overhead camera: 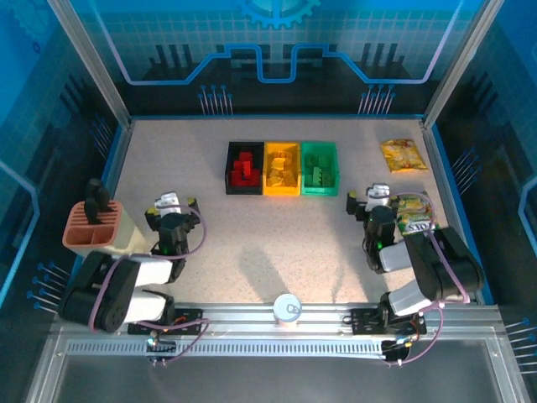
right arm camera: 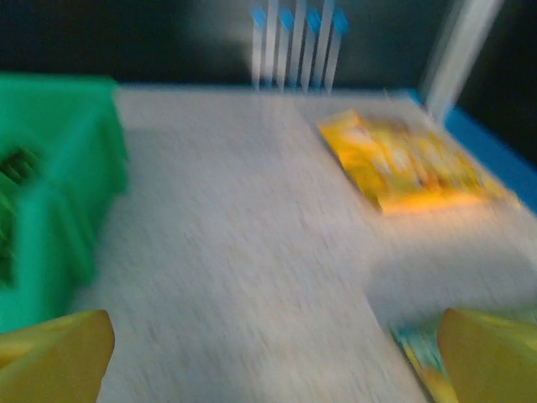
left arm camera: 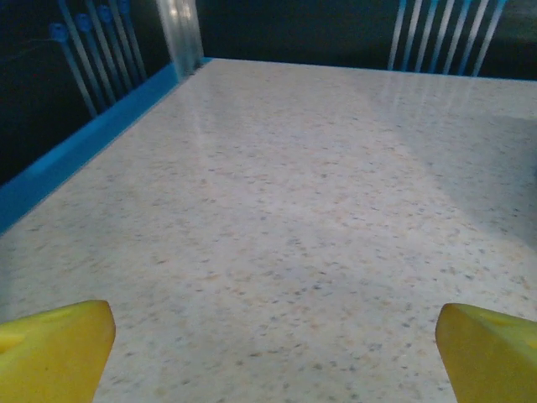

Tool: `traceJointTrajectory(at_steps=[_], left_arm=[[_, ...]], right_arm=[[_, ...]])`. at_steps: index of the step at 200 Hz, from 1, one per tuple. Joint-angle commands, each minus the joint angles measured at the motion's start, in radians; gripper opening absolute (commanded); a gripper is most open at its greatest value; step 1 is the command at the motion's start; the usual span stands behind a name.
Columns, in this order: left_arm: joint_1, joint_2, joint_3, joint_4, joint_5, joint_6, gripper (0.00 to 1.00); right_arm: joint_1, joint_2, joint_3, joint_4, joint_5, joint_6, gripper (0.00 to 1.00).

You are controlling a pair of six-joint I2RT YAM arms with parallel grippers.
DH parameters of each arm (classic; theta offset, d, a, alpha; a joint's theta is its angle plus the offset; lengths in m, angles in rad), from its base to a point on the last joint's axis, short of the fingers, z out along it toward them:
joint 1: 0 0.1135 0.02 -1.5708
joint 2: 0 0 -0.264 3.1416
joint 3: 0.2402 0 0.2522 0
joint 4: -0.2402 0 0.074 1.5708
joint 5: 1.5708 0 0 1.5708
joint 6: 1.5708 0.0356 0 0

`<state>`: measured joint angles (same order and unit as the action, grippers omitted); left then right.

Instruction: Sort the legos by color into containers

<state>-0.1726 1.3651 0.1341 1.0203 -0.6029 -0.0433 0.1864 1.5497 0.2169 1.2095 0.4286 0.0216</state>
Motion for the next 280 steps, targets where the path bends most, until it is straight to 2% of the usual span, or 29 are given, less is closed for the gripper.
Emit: traceJointTrajectory(at_steps=[1, 10, 18, 25, 32, 42, 51, 58, 69, 280], left_arm=[[0.064, 0.187, 0.029, 0.358, 0.239, 0.079, 0.99], [0.065, 0.208, 0.083, 0.248, 0.341, 0.113, 0.99], [0.054, 0.237, 0.119, 0.24, 0.322, 0.136, 0.99], [0.059, 0.213, 0.135, 0.163, 0.315, 0.113, 0.99], [0.072, 0.201, 0.162, 0.09, 0.326, 0.097, 0.99], [0.101, 0.204, 0.216, -0.001, 0.356, 0.072, 0.99], [0.166, 0.182, 0.252, -0.114, 0.454, 0.019, 0.99], [0.175, 0.187, 0.244, -0.085, 0.475, 0.016, 0.99], [0.169, 0.187, 0.246, -0.092, 0.463, 0.021, 0.99], [0.163, 0.188, 0.241, -0.078, 0.462, 0.028, 0.99]], right_arm=[[0.013, 0.024, -0.003, 0.087, -0.089, -0.103, 1.0], [-0.001, -0.013, 0.005, 0.009, -0.099, -0.077, 1.0], [-0.002, 0.015, 0.002, 0.056, -0.092, -0.085, 1.0], [-0.004, 0.045, 0.004, 0.111, -0.083, -0.093, 1.0], [-0.005, 0.041, 0.017, 0.09, -0.078, -0.089, 1.0], [-0.034, 0.005, 0.102, -0.124, -0.079, -0.038, 1.0], [-0.101, -0.011, 0.178, -0.317, -0.186, 0.014, 1.0], [-0.129, -0.027, 0.165, -0.321, -0.237, 0.032, 1.0], [-0.103, -0.007, 0.164, -0.28, -0.189, 0.006, 1.0], [-0.096, -0.01, 0.162, -0.282, -0.186, 0.0, 1.0]])
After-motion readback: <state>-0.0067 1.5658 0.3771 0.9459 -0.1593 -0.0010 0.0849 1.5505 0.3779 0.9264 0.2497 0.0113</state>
